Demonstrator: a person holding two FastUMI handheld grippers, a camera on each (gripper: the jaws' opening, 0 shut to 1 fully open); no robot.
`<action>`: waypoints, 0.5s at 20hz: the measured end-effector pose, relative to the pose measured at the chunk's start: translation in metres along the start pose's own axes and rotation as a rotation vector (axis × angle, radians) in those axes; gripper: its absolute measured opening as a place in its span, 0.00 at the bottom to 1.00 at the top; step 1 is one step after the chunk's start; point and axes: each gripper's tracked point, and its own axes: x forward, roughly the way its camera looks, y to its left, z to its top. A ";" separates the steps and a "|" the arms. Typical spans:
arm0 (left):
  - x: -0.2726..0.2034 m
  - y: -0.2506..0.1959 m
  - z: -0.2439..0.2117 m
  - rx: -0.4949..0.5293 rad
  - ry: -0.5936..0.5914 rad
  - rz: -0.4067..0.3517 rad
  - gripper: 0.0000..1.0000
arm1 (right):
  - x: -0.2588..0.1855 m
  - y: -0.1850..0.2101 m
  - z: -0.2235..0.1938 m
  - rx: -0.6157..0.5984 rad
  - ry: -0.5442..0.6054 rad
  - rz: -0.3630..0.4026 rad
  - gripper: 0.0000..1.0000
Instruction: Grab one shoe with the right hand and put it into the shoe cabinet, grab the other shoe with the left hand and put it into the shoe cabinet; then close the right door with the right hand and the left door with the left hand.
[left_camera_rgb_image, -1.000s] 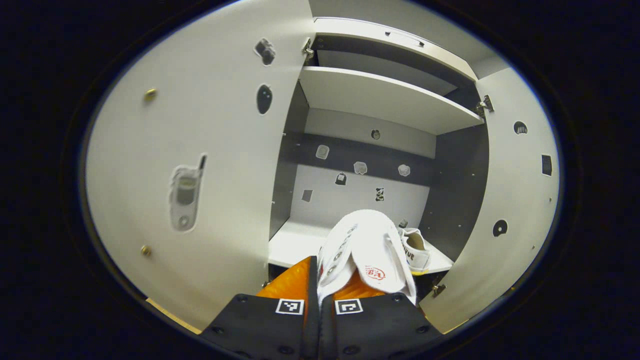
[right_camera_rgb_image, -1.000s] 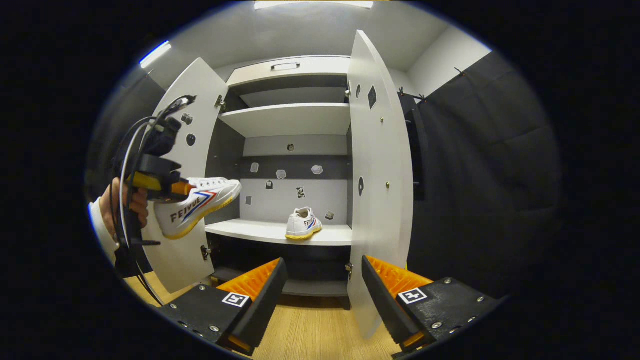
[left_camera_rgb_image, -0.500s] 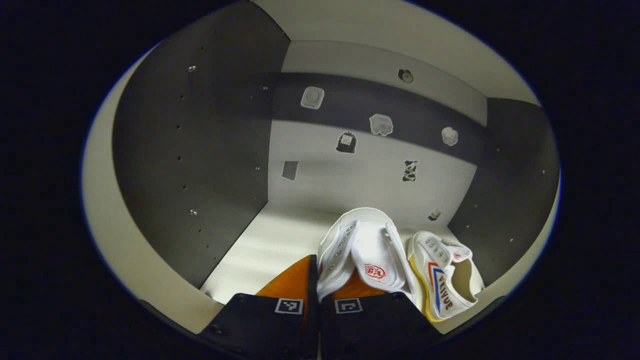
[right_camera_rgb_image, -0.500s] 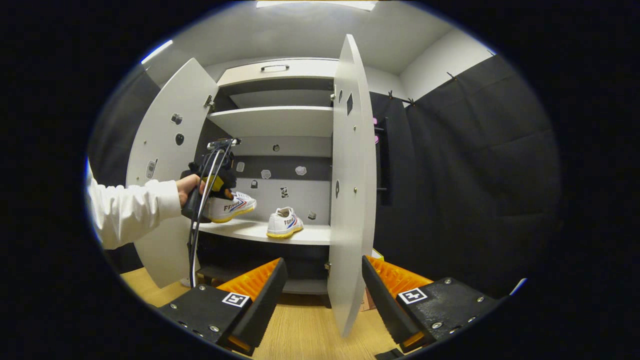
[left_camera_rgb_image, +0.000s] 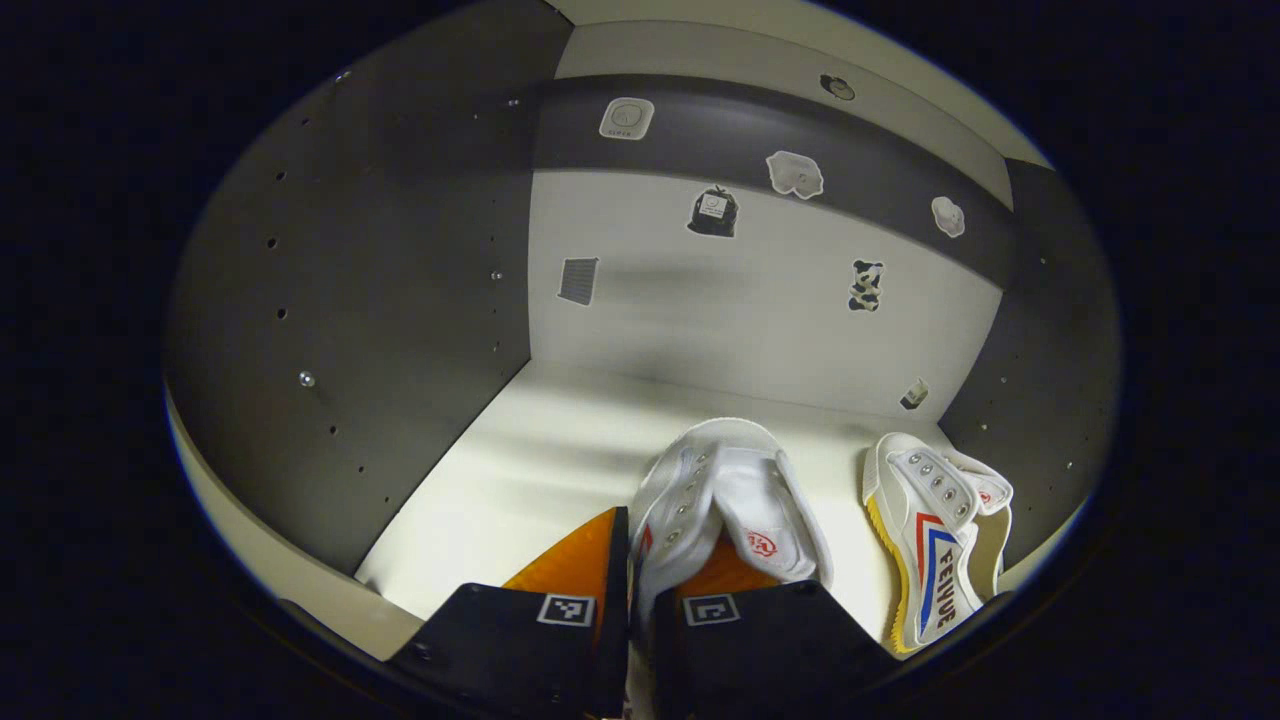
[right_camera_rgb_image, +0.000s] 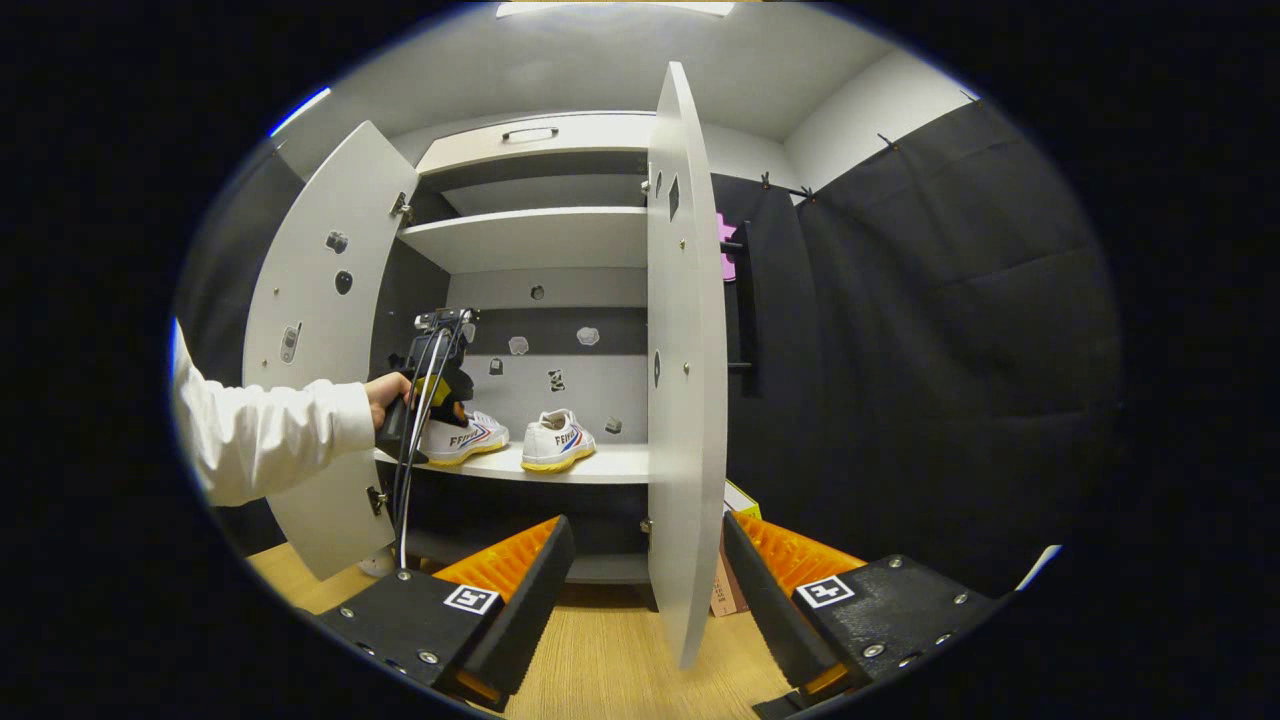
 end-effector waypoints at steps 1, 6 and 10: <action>-0.002 -0.003 -0.001 -0.006 0.004 -0.014 0.22 | 0.001 0.001 -0.001 0.002 -0.001 0.005 0.92; -0.014 0.006 0.001 0.020 -0.004 -0.002 0.56 | 0.008 0.007 0.000 0.010 -0.004 0.030 0.92; -0.039 0.014 0.003 0.046 -0.049 0.005 0.85 | 0.010 0.015 0.000 0.023 -0.009 0.057 0.92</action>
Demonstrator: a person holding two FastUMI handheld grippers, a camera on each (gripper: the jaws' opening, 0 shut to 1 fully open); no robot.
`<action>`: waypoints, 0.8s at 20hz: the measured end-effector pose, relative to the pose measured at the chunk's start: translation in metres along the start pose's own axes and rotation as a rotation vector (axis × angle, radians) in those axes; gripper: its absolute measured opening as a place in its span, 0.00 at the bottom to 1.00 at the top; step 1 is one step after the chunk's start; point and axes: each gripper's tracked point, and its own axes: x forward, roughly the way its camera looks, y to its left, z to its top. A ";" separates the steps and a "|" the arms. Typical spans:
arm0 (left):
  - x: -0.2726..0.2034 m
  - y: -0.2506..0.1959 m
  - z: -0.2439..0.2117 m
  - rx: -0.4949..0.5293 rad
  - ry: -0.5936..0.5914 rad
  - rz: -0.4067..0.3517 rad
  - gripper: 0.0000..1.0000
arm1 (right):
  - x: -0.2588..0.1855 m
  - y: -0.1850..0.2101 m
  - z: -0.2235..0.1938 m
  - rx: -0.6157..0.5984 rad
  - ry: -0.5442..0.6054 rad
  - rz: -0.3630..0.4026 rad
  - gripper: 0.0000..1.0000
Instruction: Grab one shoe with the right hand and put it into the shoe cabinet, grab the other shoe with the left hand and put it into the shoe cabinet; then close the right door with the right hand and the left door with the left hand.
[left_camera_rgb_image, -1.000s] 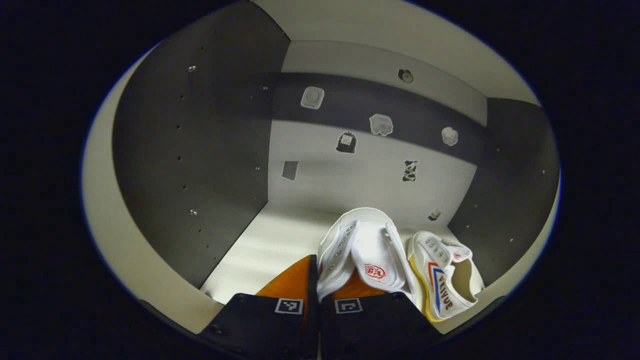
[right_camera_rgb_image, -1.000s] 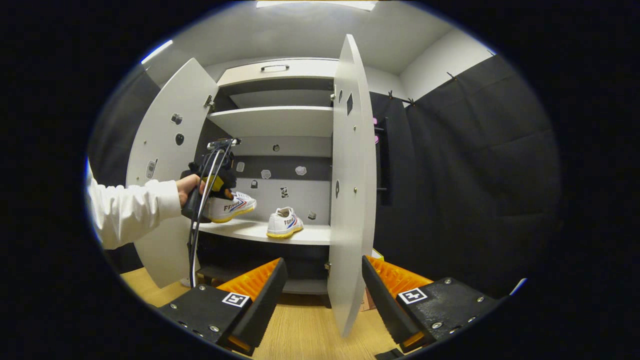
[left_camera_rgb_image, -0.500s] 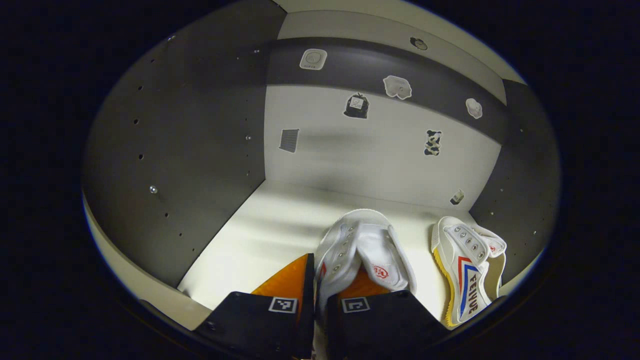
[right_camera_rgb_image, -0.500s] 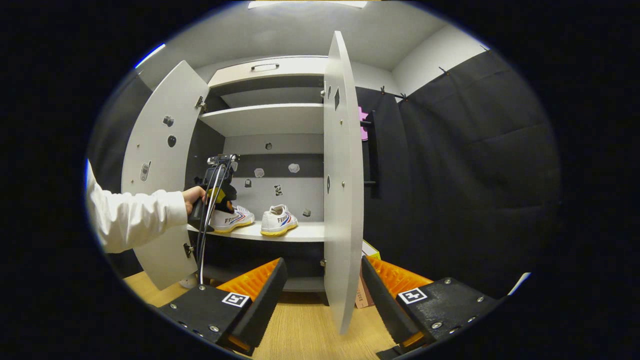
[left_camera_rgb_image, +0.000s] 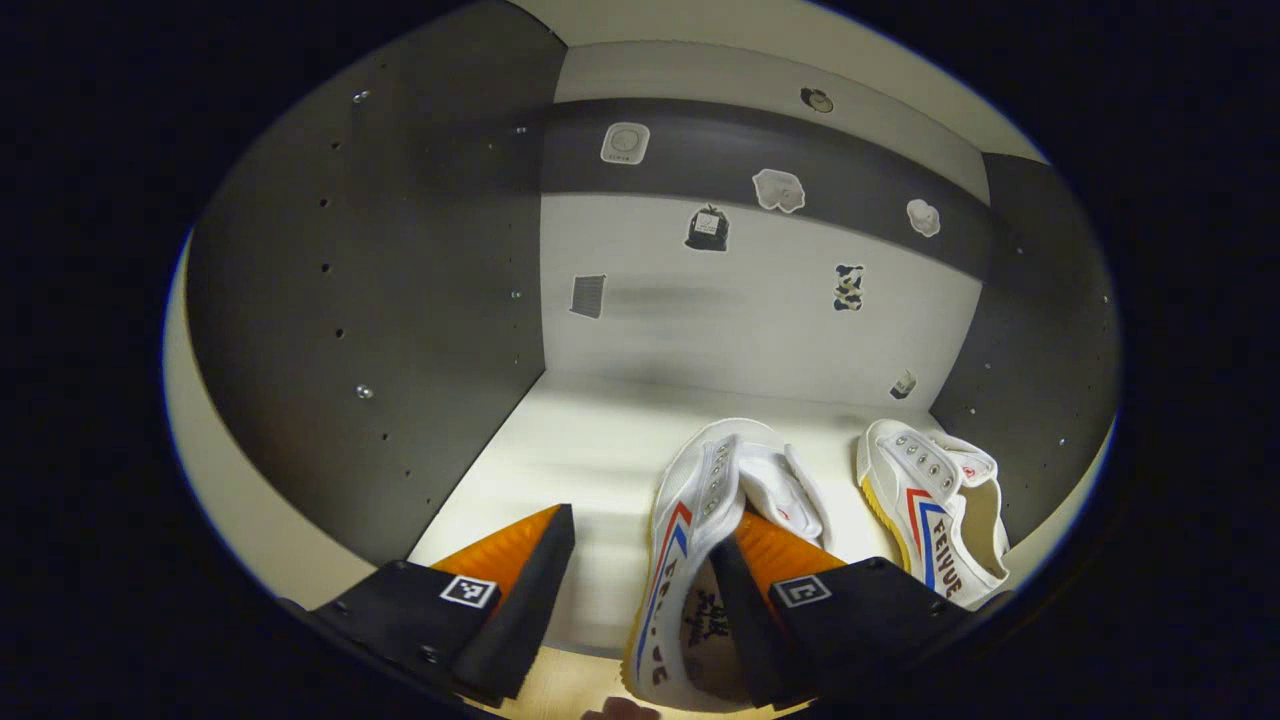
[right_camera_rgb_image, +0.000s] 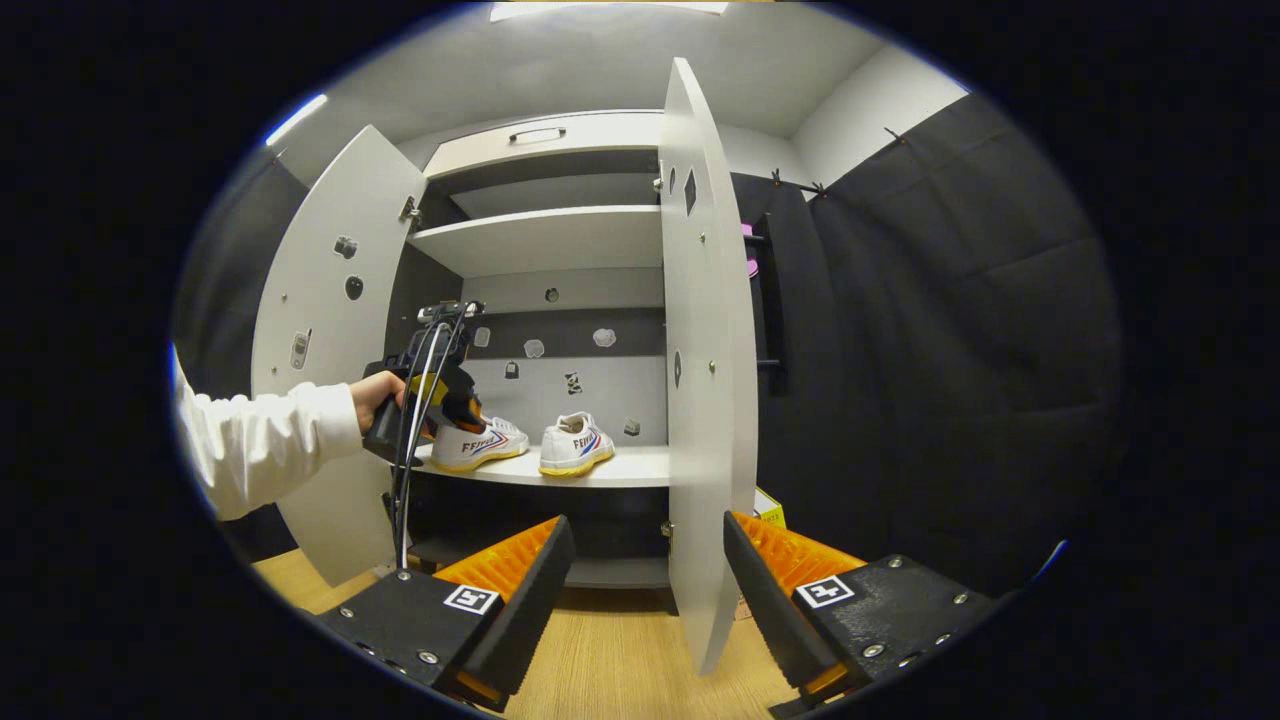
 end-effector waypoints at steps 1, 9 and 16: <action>-0.010 -0.001 0.001 -0.005 -0.016 -0.014 0.89 | 0.001 0.002 0.000 0.000 -0.003 0.007 0.92; -0.139 0.002 0.001 -0.042 -0.344 -0.111 0.96 | 0.002 0.016 0.004 0.020 -0.018 0.067 0.92; -0.233 0.025 -0.066 -0.050 -0.474 -0.113 0.97 | 0.000 0.027 -0.004 0.018 0.002 0.109 0.92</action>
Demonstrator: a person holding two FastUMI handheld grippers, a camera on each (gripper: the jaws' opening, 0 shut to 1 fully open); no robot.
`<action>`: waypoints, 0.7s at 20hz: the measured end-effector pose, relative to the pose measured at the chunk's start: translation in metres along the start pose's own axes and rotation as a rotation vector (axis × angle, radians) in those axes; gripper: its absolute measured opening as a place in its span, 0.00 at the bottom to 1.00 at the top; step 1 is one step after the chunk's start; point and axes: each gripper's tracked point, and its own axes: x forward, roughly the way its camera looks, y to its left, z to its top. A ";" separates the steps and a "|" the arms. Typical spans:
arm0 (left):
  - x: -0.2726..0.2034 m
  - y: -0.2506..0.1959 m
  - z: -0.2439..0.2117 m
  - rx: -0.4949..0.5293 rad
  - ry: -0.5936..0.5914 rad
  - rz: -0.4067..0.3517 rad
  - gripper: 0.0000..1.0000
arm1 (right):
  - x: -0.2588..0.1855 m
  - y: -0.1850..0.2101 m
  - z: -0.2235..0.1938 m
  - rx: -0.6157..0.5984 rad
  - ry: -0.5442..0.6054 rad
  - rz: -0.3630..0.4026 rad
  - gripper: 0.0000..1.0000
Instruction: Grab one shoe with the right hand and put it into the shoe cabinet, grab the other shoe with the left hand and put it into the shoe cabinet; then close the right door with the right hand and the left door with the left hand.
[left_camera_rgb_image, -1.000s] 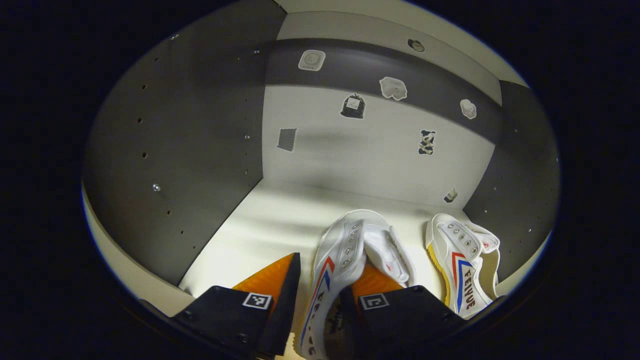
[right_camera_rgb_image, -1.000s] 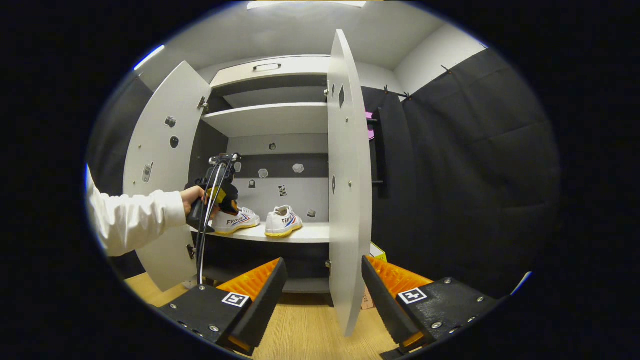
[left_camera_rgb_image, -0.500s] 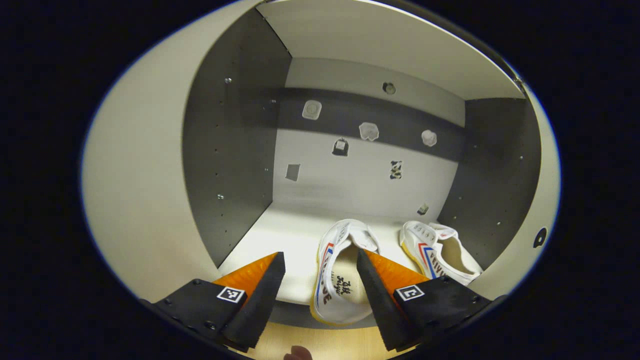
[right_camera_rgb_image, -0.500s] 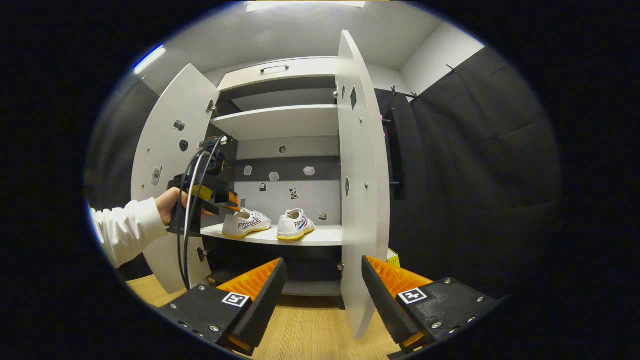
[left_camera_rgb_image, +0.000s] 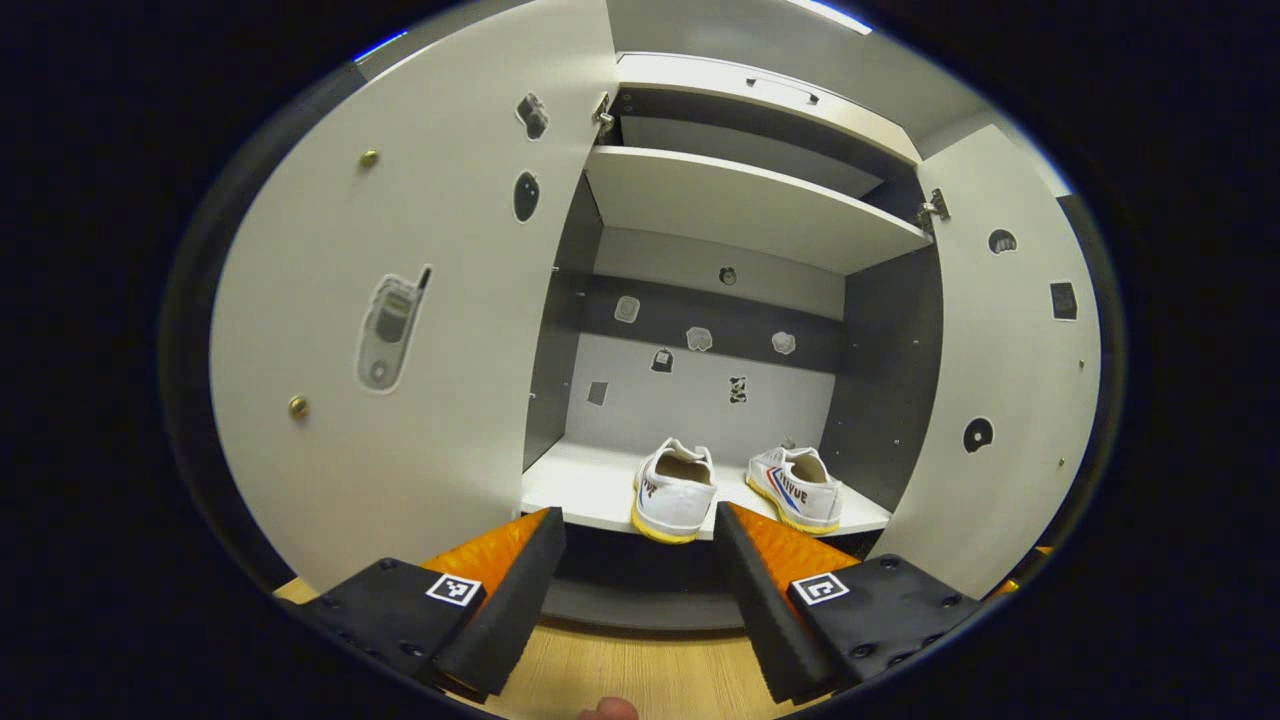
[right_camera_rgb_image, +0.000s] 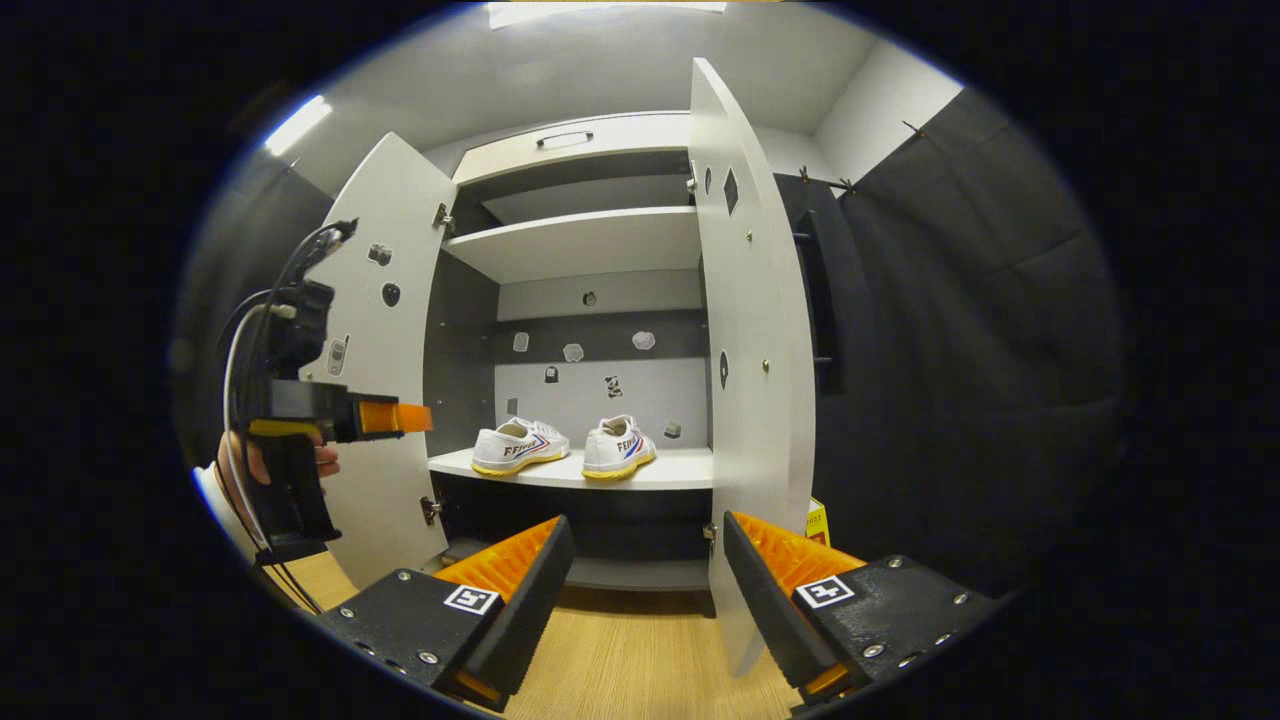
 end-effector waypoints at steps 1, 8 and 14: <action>-0.013 0.006 -0.005 0.010 -0.018 0.013 0.96 | -0.001 0.001 -0.001 0.002 0.004 0.001 0.92; -0.081 0.007 -0.048 0.009 -0.049 0.018 0.97 | -0.011 -0.005 -0.004 0.013 0.007 -0.011 0.92; -0.098 -0.001 -0.047 0.056 -0.069 0.008 0.97 | -0.015 -0.077 0.087 -0.037 -0.096 -0.093 0.92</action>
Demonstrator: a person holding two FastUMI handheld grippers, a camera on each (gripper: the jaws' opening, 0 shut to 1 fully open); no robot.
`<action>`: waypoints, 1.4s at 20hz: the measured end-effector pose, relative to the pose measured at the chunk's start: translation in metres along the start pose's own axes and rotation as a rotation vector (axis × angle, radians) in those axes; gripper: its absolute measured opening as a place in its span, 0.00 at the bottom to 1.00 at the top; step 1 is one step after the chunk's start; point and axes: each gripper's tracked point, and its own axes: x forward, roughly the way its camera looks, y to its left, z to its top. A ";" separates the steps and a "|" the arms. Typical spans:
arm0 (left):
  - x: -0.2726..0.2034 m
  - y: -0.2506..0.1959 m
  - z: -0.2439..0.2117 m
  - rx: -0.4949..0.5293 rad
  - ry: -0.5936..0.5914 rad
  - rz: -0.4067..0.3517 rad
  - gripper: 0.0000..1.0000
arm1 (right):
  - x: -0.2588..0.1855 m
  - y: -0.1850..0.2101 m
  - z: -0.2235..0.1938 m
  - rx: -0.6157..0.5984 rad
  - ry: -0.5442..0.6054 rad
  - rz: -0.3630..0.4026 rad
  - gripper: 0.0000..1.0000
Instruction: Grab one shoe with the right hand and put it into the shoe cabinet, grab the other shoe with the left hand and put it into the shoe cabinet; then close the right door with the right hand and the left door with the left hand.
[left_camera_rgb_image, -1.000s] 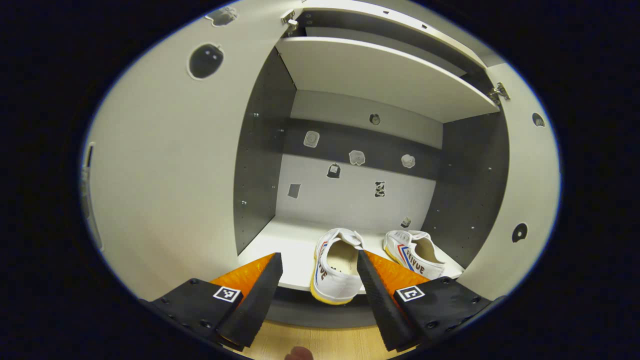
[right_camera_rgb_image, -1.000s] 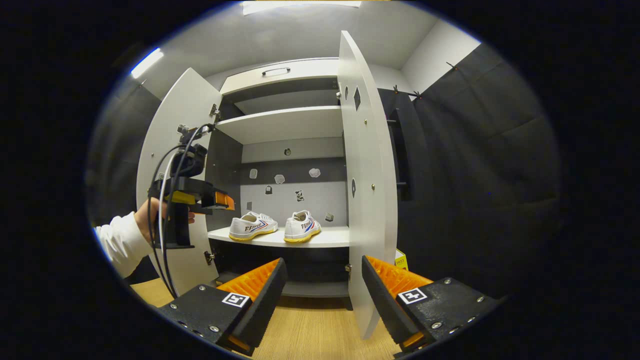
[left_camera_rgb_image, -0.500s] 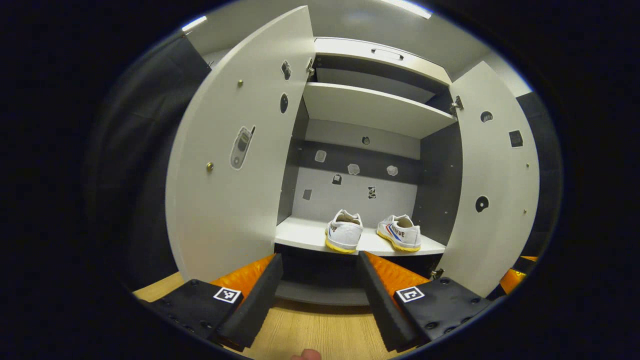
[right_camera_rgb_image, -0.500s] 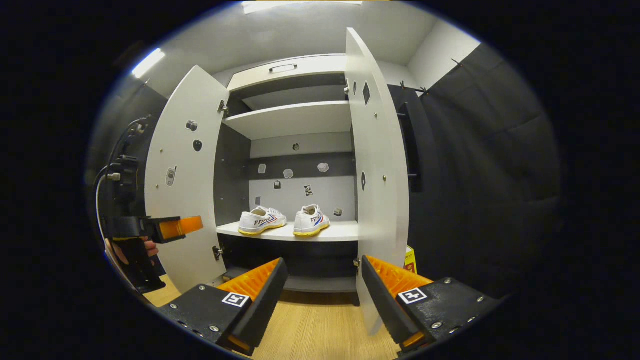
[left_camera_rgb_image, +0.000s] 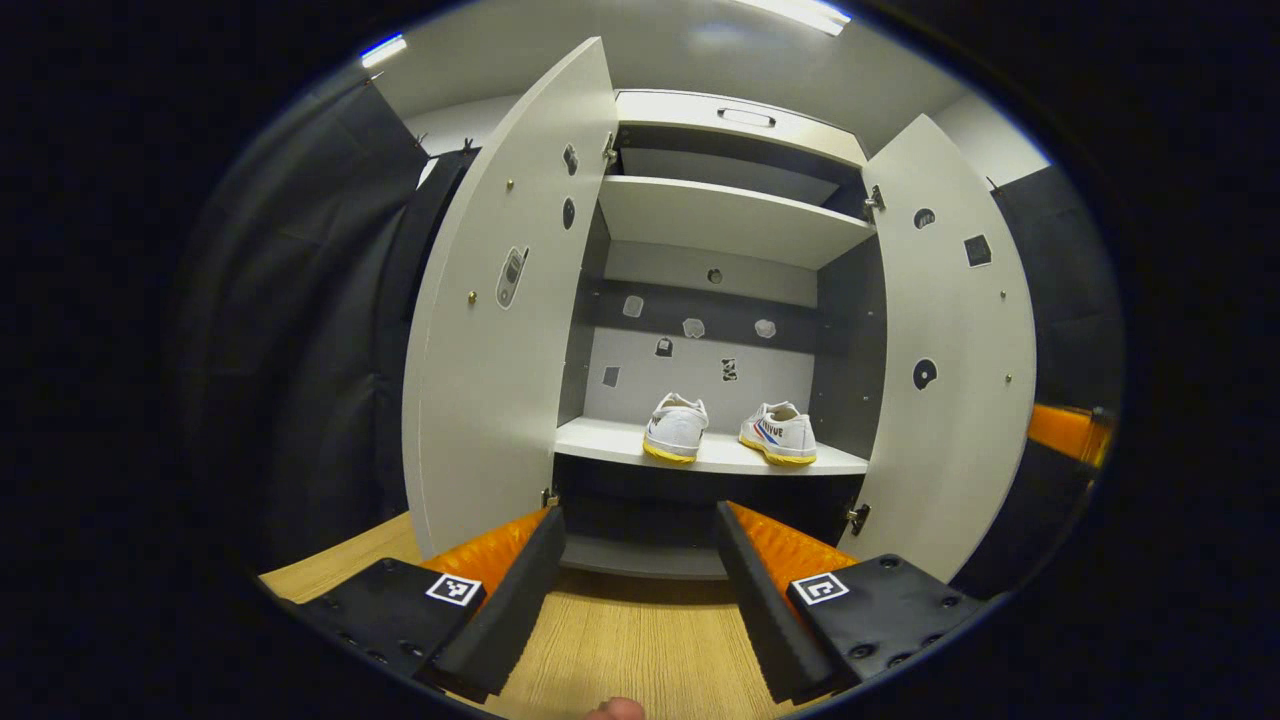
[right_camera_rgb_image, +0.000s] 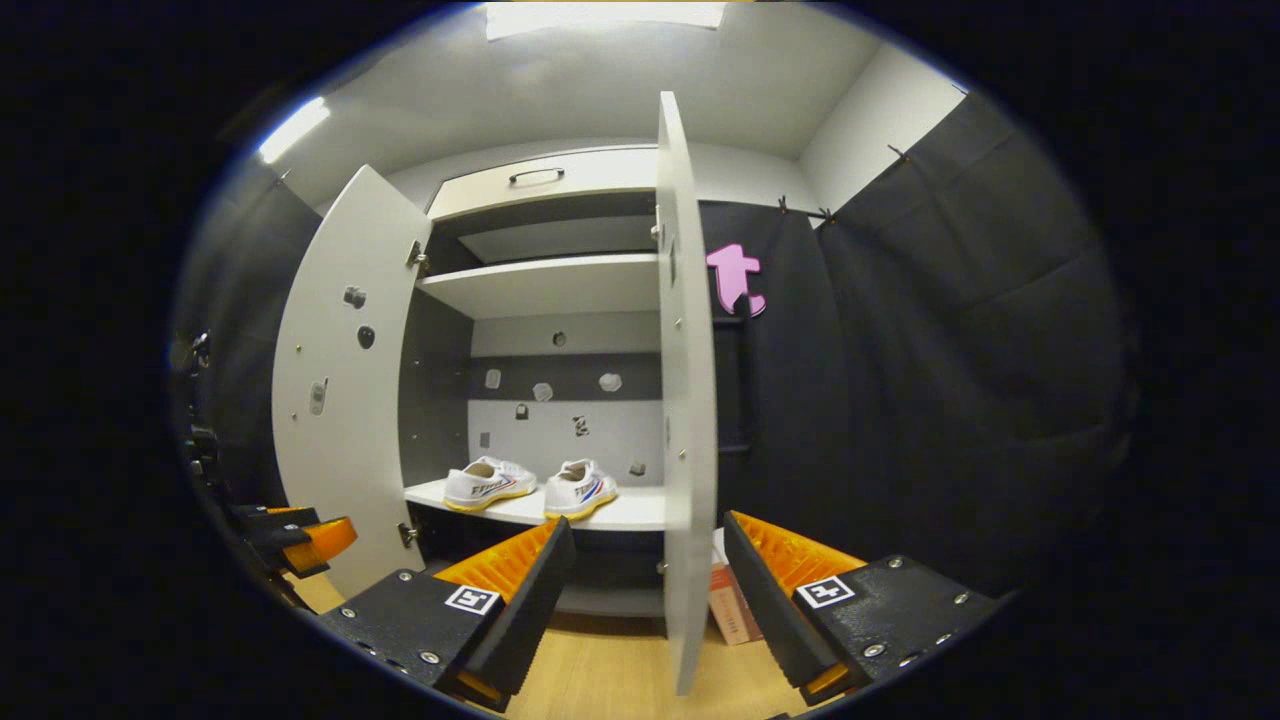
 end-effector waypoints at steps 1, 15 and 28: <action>-0.001 -0.001 0.003 0.012 -0.012 -0.004 0.94 | 0.005 -0.018 0.017 0.006 -0.009 -0.023 0.92; -0.005 -0.005 0.007 0.028 -0.019 -0.018 0.97 | 0.089 -0.112 0.065 -0.050 -0.038 -0.145 0.92; -0.003 -0.010 0.004 0.025 -0.009 -0.053 0.99 | 0.083 -0.028 0.065 -0.036 -0.037 0.016 0.88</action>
